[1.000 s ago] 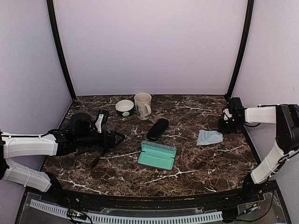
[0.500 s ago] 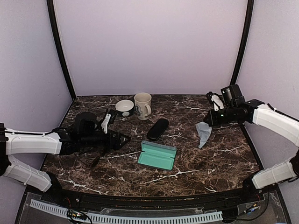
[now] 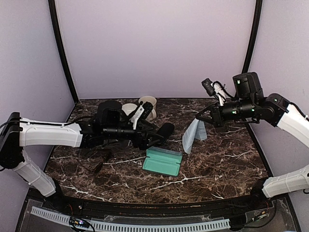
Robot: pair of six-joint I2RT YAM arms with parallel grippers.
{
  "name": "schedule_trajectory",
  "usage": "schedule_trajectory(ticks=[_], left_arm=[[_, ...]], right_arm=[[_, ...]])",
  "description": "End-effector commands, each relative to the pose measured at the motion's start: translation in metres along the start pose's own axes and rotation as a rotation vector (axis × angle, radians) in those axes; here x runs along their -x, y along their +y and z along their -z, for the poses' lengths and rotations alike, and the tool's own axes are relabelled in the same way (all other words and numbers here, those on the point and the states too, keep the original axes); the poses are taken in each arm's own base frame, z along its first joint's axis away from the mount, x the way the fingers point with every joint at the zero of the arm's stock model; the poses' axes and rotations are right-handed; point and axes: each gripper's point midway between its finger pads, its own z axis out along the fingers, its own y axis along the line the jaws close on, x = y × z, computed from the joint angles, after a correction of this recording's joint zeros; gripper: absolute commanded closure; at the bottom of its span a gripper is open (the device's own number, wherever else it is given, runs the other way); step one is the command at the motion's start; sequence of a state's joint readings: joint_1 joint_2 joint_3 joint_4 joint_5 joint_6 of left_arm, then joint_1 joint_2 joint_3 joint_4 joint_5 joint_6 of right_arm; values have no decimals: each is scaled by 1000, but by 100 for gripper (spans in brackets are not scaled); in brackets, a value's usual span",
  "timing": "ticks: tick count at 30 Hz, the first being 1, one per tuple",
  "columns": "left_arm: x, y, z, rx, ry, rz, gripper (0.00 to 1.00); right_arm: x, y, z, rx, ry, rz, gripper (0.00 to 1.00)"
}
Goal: Organize the sunglasses
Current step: Fold the glasses cleaning cloth at the center of the board.
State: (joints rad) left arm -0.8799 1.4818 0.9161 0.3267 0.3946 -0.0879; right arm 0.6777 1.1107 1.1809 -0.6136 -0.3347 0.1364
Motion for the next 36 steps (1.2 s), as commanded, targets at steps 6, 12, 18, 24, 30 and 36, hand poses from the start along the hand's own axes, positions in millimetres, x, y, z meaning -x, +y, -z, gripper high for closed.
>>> schedule_trajectory(ticks=[6, 12, 18, 24, 30, 36], left_arm=[[21, -39, -33, -219, -44, -31, 18], [12, -62, -42, -399, -38, -94, 17], [0, -68, -49, -469, -26, -143, 20], [-10, -70, -57, -522, -13, -158, 21], [-5, -73, -64, -567, -15, -150, 36], [-12, -72, -72, -587, -4, -177, 31]], right_arm=[[16, 49, 4, 169, -56, 60, 100], [11, 65, 6, 240, -47, 100, 100], [2, 69, 4, 255, -1, 115, 100], [-7, 70, 3, 265, 36, 124, 100], [-9, 66, 4, 246, 39, 123, 100], [-12, 67, 6, 245, 42, 126, 100]])
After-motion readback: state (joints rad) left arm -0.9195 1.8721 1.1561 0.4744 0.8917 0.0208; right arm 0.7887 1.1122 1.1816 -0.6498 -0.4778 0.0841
